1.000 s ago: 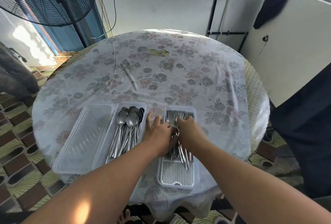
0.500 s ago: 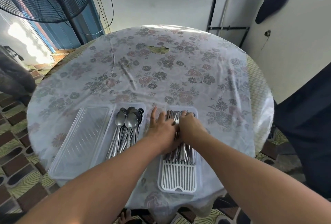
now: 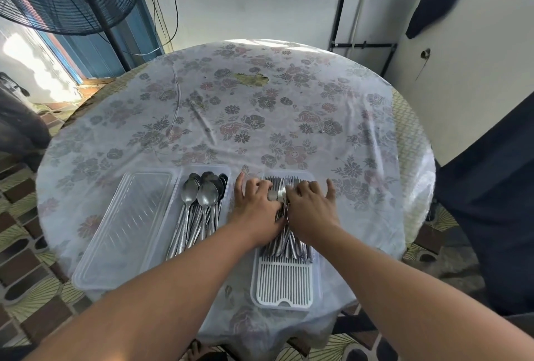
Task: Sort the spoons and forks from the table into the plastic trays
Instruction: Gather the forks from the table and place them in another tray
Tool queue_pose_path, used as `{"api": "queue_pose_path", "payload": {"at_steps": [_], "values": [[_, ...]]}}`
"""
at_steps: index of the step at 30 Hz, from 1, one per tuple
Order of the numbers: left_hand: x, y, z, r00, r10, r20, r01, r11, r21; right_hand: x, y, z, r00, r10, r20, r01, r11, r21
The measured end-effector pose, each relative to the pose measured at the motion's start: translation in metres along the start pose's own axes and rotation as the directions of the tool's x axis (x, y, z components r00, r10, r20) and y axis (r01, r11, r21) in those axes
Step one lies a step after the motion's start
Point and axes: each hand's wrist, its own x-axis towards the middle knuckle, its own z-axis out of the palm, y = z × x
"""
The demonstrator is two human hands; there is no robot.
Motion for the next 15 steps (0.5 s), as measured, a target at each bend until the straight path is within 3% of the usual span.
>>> {"api": "queue_pose_path", "payload": {"at_steps": [5, 10, 15], "values": [[-0.0009, 0.0035, 0.0022, 0.997, -0.082, 0.003, 0.082, 0.992, -0.095, -0.0062, 0.0022, 0.0042, 0.999, -0.030, 0.015, 0.029, 0.996, 0.082], [0.0010, 0.0006, 0.0017, 0.994, -0.106, 0.019, 0.106, 0.993, -0.041, -0.0079, 0.0078, 0.0090, 0.998, -0.051, 0.022, 0.050, 0.997, 0.063], [0.0000, -0.0011, 0.0017, 0.986, -0.143, 0.087, 0.152, 0.983, -0.107, -0.0092, 0.0041, 0.0103, 1.000, -0.023, 0.001, 0.022, 0.991, 0.130]]}}
